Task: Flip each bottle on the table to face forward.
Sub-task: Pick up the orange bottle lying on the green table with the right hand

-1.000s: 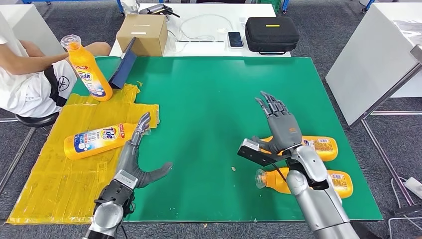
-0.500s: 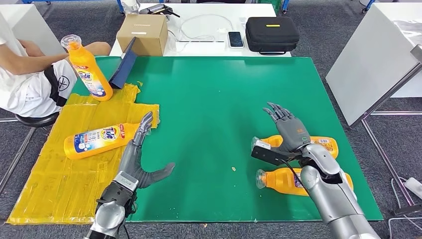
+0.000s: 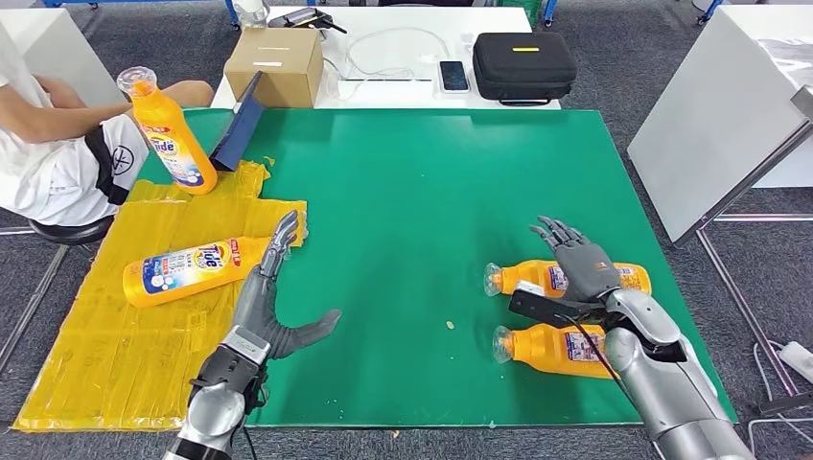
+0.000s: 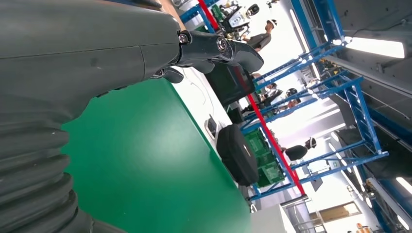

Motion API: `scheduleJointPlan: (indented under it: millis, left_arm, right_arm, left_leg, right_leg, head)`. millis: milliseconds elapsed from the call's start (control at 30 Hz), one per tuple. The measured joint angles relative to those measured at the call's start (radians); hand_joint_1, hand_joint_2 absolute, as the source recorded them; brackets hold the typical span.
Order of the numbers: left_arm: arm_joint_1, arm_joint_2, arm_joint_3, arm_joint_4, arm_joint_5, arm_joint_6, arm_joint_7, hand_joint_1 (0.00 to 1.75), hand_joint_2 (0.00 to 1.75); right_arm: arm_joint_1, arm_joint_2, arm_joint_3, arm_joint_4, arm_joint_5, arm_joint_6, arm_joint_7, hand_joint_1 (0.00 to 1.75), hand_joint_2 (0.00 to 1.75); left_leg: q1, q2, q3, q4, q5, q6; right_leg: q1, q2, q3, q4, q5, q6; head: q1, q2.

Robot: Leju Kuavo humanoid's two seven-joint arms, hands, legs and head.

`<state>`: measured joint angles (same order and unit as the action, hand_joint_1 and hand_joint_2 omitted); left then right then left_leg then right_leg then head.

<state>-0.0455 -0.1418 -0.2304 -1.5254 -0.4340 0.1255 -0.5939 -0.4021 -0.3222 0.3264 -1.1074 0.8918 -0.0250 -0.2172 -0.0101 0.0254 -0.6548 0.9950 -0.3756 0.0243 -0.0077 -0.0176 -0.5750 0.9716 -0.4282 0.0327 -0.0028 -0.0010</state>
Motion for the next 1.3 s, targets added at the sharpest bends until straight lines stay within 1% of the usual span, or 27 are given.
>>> scheduleJointPlan:
  millis: [333,833,1300]
  left_arm:
    - [-0.022,0.000,-0.007,0.023,0.007,-0.001,-0.002,0.00,1.75]
    - [-0.041,0.000,-0.017,0.039,0.022,-0.002,-0.004,0.00,1.75]
    - [-0.069,-0.006,-0.023,0.076,0.045,-0.006,-0.005,0.00,1.75]
  right_arm:
    - [-0.034,-0.033,-0.001,0.066,-0.020,0.031,-0.004,0.00,1.75]
    - [-0.075,-0.051,-0.009,0.154,-0.022,0.031,0.018,0.00,1.75]
    - [-0.142,-0.064,-0.006,0.317,0.009,0.046,0.033,0.00,1.75]
  left_leg:
    - [0.000,0.000,0.000,0.000,0.000,0.000]
    - [-0.001,0.000,0.000,0.000,0.000,0.001]
    - [-0.001,0.000,0.000,0.000,0.002,0.002]
  right_leg:
    - [0.000,0.000,0.000,0.000,0.000,0.000]
    - [0.000,0.000,0.000,0.000,0.000,0.000]
    - [-0.002,-0.001,0.000,0.000,0.001,0.002]
  head:
    - [0.000,0.000]
    - [0.000,0.000]
    - [0.000,0.000]
